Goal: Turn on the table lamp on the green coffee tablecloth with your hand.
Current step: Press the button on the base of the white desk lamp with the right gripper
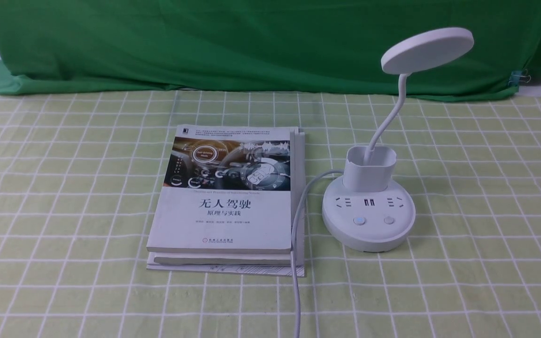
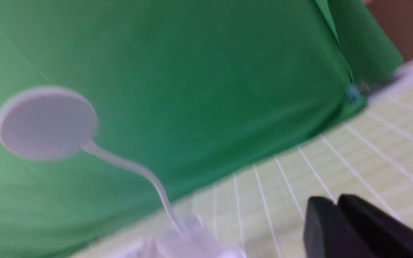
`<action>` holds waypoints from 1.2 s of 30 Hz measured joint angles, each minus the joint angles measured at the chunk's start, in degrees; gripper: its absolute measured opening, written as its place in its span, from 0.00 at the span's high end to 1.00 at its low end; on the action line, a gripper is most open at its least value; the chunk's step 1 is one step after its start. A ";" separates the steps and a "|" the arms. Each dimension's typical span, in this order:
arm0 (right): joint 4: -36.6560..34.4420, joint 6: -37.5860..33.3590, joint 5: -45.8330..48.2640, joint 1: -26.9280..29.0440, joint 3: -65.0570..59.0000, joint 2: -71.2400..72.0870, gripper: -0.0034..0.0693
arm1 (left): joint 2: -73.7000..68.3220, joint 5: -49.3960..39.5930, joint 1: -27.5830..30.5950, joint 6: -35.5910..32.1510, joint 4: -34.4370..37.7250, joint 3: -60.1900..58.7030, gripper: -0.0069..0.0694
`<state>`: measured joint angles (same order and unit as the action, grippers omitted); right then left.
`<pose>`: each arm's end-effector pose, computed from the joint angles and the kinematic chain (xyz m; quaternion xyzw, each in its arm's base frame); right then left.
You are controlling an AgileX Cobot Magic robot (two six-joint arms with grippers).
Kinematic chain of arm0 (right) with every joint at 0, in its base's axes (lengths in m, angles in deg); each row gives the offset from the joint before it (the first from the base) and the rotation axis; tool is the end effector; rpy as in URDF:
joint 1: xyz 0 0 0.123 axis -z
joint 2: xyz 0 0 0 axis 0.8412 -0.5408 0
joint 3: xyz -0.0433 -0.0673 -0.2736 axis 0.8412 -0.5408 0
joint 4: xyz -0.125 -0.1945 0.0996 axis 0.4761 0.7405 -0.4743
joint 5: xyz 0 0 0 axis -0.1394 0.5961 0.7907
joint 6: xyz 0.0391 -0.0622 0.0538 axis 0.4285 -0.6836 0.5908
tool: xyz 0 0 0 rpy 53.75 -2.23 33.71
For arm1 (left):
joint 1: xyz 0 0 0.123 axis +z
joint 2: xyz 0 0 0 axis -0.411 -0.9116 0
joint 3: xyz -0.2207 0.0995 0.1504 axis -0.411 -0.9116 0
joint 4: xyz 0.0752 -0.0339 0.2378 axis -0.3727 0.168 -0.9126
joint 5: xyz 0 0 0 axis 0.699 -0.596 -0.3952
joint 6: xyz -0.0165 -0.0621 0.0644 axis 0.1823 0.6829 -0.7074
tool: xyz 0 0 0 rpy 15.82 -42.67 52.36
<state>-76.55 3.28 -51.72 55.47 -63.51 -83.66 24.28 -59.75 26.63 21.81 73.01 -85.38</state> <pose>0.0585 0.0028 0.2169 0.1665 0.6749 0.2009 0.6902 0.0553 0.0031 0.1893 -0.0331 0.7585 0.0043 0.6508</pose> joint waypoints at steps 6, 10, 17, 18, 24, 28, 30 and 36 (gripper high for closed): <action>-0.12 -15.34 22.68 0.00 18.46 -18.45 0.91 | 0.00 0.00 0.00 0.00 0.00 0.00 0.91; -0.12 -25.18 38.86 0.00 31.47 -35.90 0.91 | 0.00 0.00 0.00 0.00 0.00 0.00 0.91; -0.71 -30.80 42.93 -1.87 41.89 -58.32 0.91 | 0.00 0.00 0.00 0.00 0.00 0.00 0.91; -0.77 -30.91 42.57 -3.11 43.05 -60.89 0.91 | 0.00 0.00 0.00 0.00 0.00 0.00 0.91; -0.71 -31.58 38.59 -15.42 52.28 -78.15 0.91 | 0.00 0.00 0.00 0.00 0.00 0.00 0.91; -0.71 -32.23 37.04 -19.68 58.51 -87.94 0.91 | 0.00 0.00 0.00 0.00 0.00 0.00 0.91; -0.71 -32.23 36.83 -20.23 61.44 -92.38 0.91 | 0.00 0.00 0.00 0.00 0.00 0.00 0.91; 1.80 -32.11 36.49 -20.23 67.04 -100.20 0.91 | 0.00 0.00 0.00 0.00 0.00 0.00 0.91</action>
<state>-74.75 -28.83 -15.24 35.24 3.53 -183.87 24.28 -59.75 26.63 21.81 73.01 -85.38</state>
